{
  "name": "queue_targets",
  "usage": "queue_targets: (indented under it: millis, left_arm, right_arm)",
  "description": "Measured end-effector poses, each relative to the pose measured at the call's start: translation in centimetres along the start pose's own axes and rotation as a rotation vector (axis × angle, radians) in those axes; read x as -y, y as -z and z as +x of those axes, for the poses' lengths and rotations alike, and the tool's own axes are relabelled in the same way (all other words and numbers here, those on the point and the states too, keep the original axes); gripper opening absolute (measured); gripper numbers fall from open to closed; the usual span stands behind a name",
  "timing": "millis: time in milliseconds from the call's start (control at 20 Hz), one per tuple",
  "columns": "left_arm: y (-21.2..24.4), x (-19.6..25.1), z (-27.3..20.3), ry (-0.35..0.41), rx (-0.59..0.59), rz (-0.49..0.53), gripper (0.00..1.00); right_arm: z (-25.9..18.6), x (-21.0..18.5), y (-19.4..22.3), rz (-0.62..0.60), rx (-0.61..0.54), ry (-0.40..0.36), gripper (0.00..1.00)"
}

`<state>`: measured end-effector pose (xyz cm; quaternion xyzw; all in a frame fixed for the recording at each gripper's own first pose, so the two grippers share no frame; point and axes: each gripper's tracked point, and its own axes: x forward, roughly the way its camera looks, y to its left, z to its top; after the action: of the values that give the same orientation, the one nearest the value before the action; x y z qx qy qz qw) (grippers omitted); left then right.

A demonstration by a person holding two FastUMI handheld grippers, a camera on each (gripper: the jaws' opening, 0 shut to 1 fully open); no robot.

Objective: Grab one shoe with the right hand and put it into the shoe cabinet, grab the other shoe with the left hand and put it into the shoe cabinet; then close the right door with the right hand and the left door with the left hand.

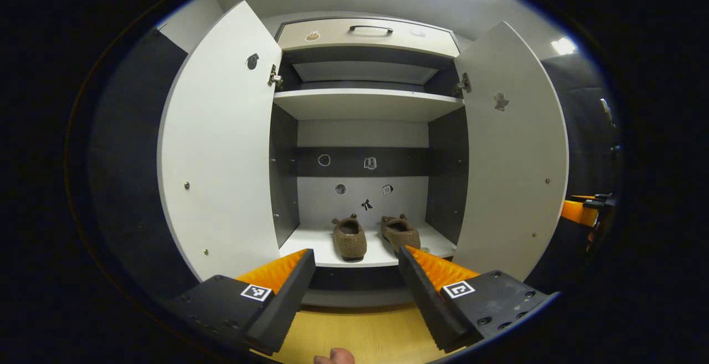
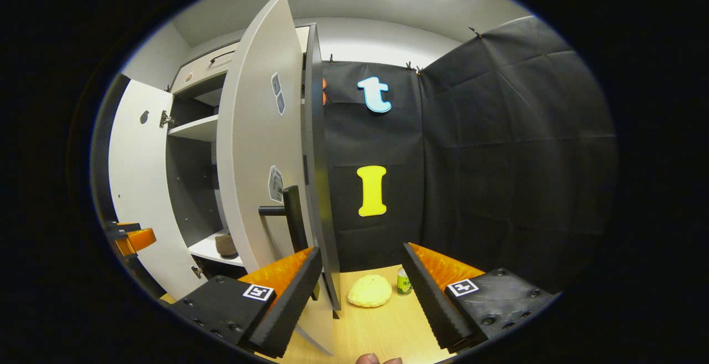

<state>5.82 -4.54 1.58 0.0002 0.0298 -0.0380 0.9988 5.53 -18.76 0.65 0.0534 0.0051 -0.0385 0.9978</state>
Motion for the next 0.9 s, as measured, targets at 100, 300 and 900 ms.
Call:
queue_targets:
  millis: [100, 300, 900]
  left_arm:
    - [0.2, -0.7, -0.6, 0.008, -0.005, -0.006, 0.96]
    - [0.9, -2.6, -1.6, 0.021, -0.027, -0.01, 0.96]
    - [1.9, -8.4, -4.3, 0.014, -0.014, -0.041, 0.96]
  right_arm:
    - [-0.3, -0.7, 0.1, 0.015, -0.005, 0.002, 0.98]
    - [-1.3, -2.4, 0.1, 0.005, 0.006, 0.015, 0.98]
    - [-1.6, -10.3, 0.9, 0.015, -0.002, -0.034, 1.0]
